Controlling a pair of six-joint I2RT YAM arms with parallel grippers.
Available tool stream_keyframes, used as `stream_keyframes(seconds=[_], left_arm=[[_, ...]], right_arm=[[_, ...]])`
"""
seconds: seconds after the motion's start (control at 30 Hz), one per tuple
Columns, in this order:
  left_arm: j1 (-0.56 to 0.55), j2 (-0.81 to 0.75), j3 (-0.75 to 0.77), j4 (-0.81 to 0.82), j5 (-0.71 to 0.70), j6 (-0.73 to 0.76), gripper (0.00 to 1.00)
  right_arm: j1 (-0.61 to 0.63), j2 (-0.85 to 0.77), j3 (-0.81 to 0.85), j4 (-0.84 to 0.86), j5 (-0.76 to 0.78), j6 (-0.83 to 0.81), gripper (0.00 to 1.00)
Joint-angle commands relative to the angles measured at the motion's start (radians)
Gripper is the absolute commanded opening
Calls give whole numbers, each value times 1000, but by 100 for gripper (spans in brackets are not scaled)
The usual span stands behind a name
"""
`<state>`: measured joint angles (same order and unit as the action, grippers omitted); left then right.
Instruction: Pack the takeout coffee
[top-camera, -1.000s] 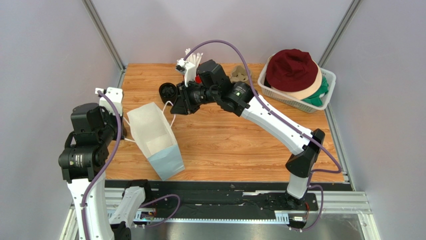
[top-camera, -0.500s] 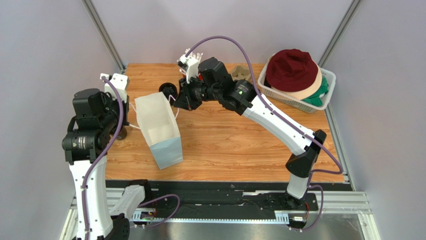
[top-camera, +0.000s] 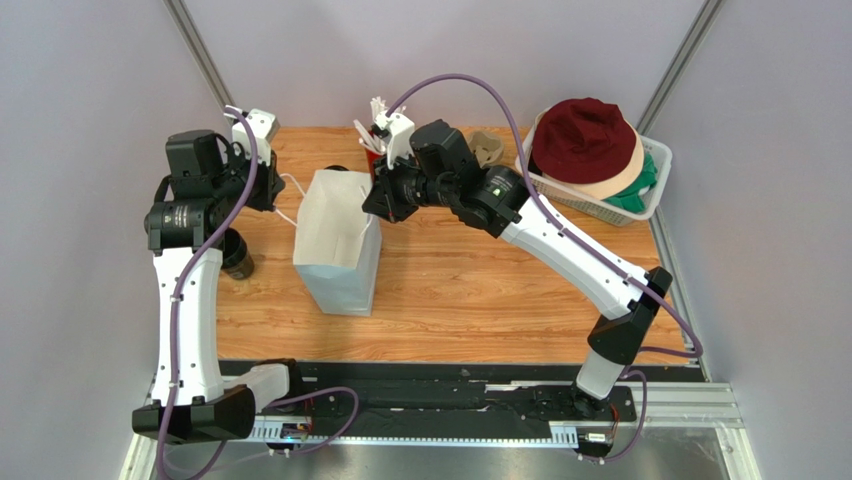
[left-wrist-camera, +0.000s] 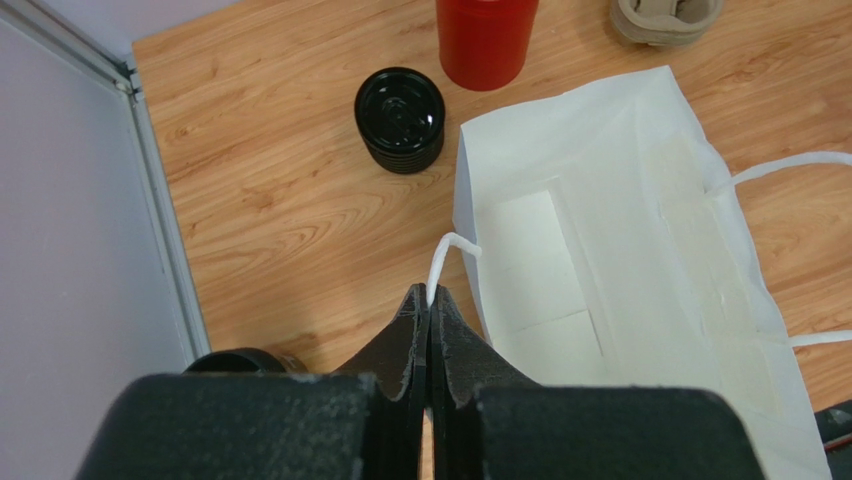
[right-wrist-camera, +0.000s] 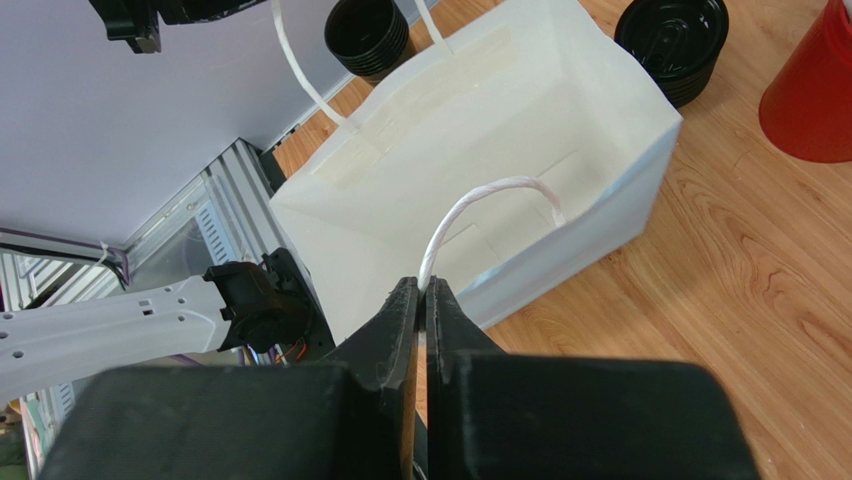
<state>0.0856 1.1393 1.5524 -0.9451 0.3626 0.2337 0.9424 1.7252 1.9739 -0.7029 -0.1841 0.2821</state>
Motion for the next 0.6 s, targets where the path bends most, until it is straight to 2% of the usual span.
stream_keyframes(seconds=[0.0, 0.27, 0.47, 0.57], left_arm=[[2, -41, 51, 37, 81, 24, 0], [-49, 39, 67, 103, 96, 27, 0], [-110, 135, 143, 117, 58, 45, 0], [-125, 169, 159, 118, 42, 53, 0]], right_arm=[[10, -87, -16, 39, 44, -24, 3], [10, -87, -58, 59, 166, -57, 1], [13, -58, -46, 60, 170, -52, 1], [13, -56, -53, 60, 173, -54, 6]])
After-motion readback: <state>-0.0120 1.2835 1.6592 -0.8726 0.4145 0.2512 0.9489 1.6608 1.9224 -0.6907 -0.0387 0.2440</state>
